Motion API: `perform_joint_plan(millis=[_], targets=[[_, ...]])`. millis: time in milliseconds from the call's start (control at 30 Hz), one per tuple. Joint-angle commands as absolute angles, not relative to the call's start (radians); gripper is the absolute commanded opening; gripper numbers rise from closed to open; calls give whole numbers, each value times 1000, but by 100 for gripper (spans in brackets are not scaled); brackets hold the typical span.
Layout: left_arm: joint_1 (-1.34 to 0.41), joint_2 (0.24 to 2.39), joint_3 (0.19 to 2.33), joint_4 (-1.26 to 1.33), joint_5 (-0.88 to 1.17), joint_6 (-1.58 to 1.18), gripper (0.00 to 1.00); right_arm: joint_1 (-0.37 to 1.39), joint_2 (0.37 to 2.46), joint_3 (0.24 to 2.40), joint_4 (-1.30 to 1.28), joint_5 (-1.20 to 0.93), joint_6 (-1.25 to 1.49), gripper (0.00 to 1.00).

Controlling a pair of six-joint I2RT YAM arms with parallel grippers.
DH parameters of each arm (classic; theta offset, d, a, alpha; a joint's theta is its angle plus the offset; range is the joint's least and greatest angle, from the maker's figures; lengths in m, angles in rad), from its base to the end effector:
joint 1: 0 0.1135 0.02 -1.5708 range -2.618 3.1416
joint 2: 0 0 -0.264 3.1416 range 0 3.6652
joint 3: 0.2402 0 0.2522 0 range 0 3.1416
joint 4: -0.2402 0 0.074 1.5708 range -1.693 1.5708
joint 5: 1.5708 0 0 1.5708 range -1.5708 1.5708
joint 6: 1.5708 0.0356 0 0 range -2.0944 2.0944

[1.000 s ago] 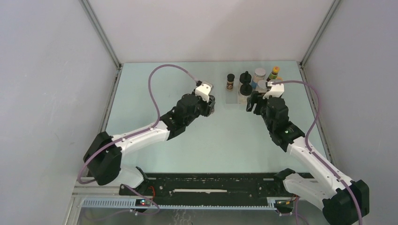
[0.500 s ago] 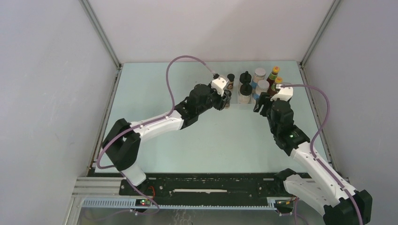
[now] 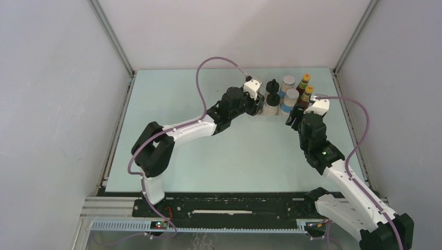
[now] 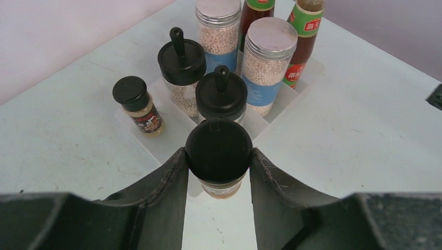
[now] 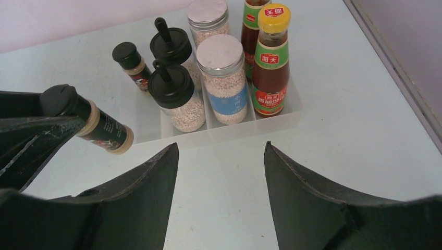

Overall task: Organize the condiment bottles
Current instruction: Place the bottle in the storage box.

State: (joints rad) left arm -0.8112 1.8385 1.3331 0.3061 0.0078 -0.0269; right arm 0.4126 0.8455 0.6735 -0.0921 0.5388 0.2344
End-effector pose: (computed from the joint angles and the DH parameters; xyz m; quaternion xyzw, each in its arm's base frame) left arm 0.3032 -0.3197 0.2803 0.2981 0.7142 -0.2604 0.5772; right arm 0.1882 0.0624 0.3009 0.0930 0.7768 -0.0141 0.6227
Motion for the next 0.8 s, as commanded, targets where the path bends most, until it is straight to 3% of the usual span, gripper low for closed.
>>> perform_joint_plan(millis=[0,767], targets=[[-791,1870,1432,370,27,-47,0,413,823,689,-78,566,254,69],[-711,2051,1607,339,142,-38,0,441,851,707,-28,548,215,69]])
